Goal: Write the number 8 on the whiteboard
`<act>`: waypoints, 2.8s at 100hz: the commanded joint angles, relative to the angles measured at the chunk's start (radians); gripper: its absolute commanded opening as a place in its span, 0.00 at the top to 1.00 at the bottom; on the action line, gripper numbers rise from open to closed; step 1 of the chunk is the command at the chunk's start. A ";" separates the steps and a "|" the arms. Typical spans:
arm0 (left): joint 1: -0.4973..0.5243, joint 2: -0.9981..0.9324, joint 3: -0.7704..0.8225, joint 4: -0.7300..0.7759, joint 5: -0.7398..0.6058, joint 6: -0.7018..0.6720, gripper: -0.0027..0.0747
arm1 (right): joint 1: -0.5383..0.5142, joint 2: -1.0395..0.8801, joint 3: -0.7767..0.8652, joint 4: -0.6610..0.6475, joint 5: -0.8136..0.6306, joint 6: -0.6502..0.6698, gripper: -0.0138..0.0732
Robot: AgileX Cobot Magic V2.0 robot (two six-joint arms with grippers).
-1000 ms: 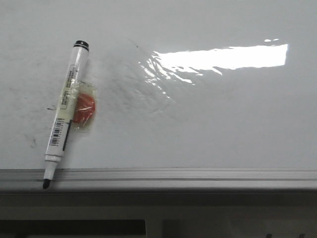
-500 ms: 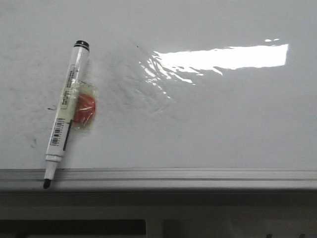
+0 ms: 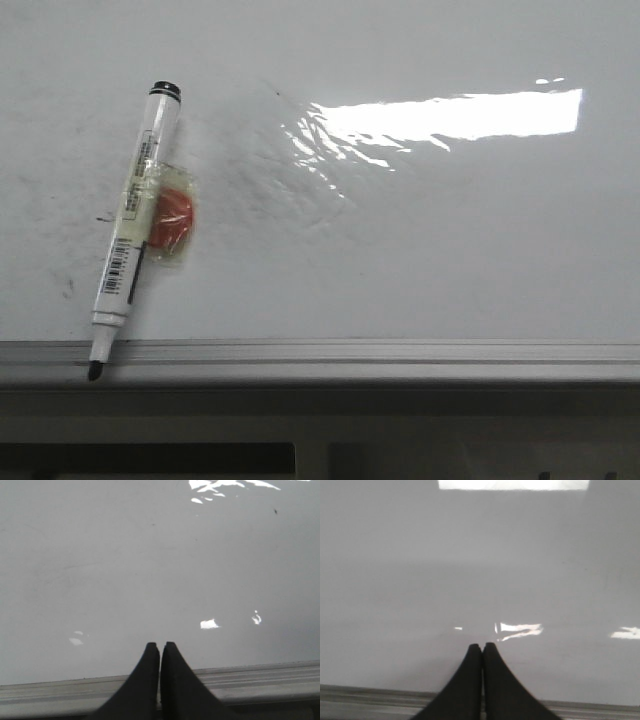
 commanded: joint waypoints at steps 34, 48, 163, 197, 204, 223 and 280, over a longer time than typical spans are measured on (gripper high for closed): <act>0.000 -0.028 0.040 0.031 -0.244 0.001 0.99 | -0.006 -0.021 0.012 -0.013 -0.346 0.000 0.91; 0.000 -0.028 0.040 0.042 -0.268 0.001 0.99 | -0.006 -0.021 0.012 -0.013 -0.350 0.000 0.91; -0.001 0.122 -0.185 -0.080 -0.295 -0.013 0.99 | -0.006 0.375 -0.293 0.153 -0.139 0.015 0.91; -0.001 0.202 -0.185 -0.098 -0.389 -0.013 0.60 | -0.006 0.398 -0.291 0.153 -0.143 0.015 0.91; -0.001 0.218 -0.185 -0.102 -0.421 -0.013 0.49 | -0.006 0.398 -0.291 0.153 -0.122 0.015 0.91; -0.056 0.278 -0.185 -0.090 -0.438 -0.014 0.46 | -0.006 0.398 -0.291 0.153 -0.065 0.015 0.91; -0.811 0.677 -0.252 -0.187 -0.578 -0.017 0.47 | -0.006 0.398 -0.291 0.153 -0.049 0.015 0.91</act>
